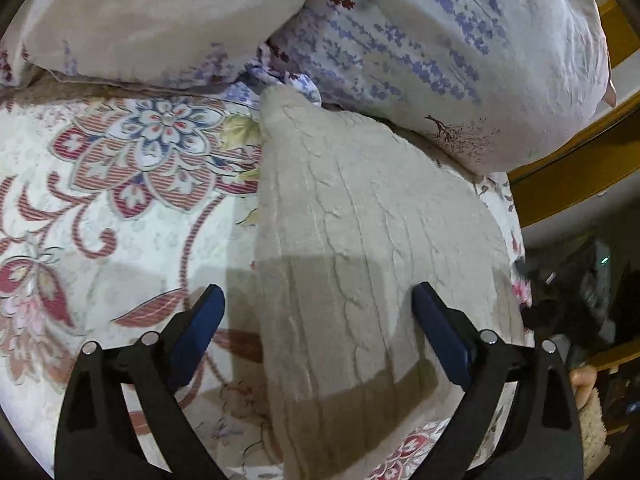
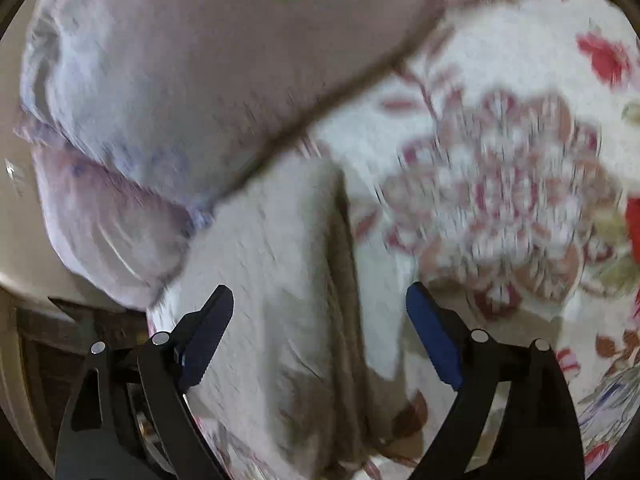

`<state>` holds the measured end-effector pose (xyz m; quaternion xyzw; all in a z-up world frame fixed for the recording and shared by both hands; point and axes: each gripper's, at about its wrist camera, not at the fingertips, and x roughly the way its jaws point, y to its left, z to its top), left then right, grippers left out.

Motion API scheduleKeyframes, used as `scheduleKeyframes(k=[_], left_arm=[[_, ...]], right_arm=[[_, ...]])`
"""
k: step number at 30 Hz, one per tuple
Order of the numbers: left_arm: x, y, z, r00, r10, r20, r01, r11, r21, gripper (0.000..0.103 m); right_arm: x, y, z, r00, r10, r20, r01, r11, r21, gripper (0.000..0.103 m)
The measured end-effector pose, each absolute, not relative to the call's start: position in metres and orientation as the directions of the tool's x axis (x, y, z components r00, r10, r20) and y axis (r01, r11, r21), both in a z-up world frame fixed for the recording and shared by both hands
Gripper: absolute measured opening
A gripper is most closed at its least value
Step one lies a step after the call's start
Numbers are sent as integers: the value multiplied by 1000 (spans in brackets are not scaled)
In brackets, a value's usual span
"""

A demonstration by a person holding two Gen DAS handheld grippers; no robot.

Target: Fold small clothes

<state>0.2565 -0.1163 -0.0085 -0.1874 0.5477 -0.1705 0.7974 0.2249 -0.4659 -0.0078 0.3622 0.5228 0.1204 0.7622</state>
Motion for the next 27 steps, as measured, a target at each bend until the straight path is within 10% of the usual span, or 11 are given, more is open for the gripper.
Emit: scheduleKeyframes(k=[2, 4, 7, 11, 18, 24, 27], left_arm=[[259, -119, -13, 343, -503, -793, 52, 853, -519, 94], [258, -122, -15, 350, -547, -760, 72, 825, -561, 75], [255, -115, -13, 374, -584, -721, 78, 794, -603, 43], [240, -85, 15, 394, -649, -651, 177, 749, -639, 37], [217, -29, 17, 472, -357, -806, 135, 933, -334, 63], [170, -6, 41, 574, -291, -765, 142, 956, -256, 86], [148, -16, 43, 586, -248, -771, 128, 968, -215, 101]], right_arm=[[219, -461, -13, 417, 581, -699, 171, 705, 688, 79], [216, -452, -22, 374, 663, -648, 153, 646, 748, 38], [215, -445, -19, 403, 657, -637, 129, 649, 750, 30], [212, -410, 11, 443, 684, -579, 5, 644, 765, 27], [210, -337, 5, 368, 537, -760, -24, 822, 569, 43], [154, -325, 63, 544, 602, -585, -180, 765, 619, 65], [145, -298, 43, 452, 584, -674, -205, 804, 559, 68]])
